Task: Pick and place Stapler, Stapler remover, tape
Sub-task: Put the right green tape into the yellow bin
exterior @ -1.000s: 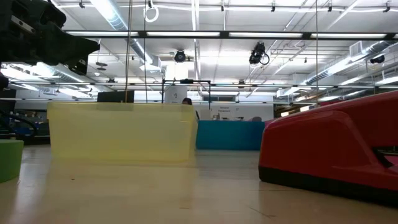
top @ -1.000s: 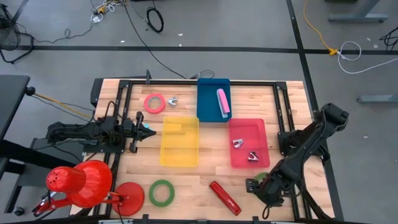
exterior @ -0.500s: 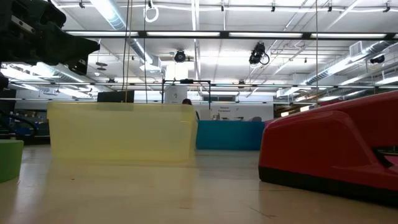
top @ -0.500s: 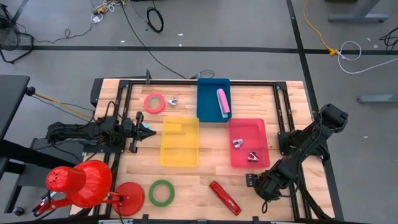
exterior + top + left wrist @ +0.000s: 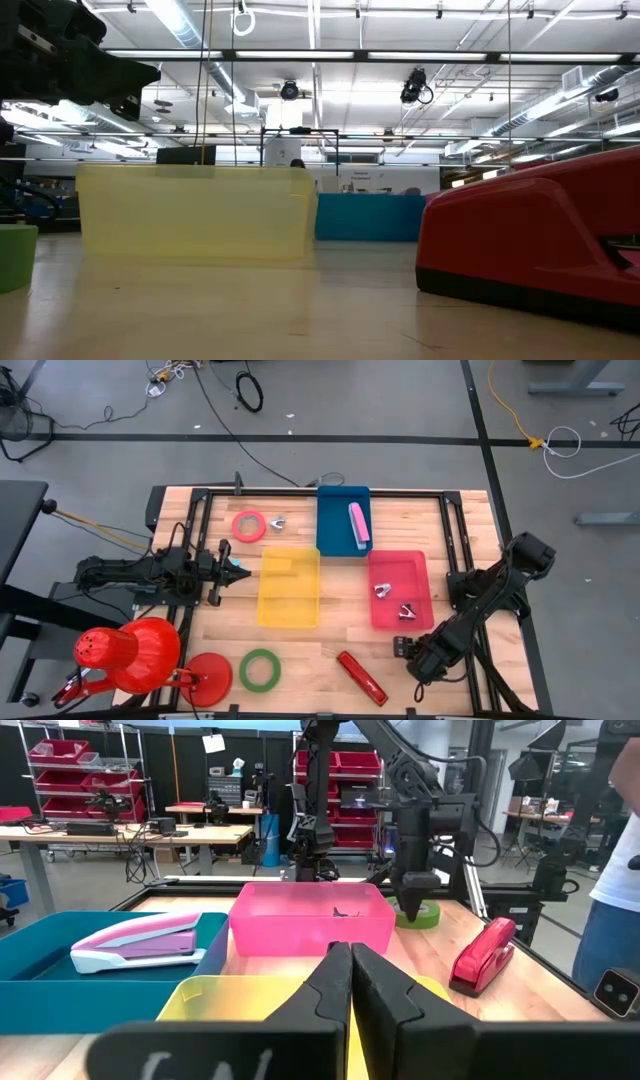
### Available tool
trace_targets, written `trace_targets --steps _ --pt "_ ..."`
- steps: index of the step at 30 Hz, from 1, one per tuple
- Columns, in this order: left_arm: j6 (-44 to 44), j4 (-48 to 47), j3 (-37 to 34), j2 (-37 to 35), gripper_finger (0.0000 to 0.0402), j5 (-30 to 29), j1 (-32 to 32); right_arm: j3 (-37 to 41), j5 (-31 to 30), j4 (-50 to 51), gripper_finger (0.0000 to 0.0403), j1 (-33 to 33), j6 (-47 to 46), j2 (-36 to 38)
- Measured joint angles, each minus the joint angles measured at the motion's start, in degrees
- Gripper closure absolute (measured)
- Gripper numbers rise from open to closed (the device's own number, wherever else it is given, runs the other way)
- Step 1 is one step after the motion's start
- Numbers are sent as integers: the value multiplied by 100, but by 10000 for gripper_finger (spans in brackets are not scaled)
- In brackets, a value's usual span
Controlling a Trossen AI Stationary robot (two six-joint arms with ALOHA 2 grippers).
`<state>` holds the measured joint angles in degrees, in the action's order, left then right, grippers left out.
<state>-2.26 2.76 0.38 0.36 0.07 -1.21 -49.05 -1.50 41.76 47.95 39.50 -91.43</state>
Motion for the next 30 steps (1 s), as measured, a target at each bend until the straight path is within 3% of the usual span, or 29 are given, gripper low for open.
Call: trace_targets --steps 10,30 --pt "0 0 1 0 385 0 0 -5 -257 -31 149 27 -83 -123" --pt "-2 0 0 0 385 0 0 -14 -203 -41 273 25 -477 -121"
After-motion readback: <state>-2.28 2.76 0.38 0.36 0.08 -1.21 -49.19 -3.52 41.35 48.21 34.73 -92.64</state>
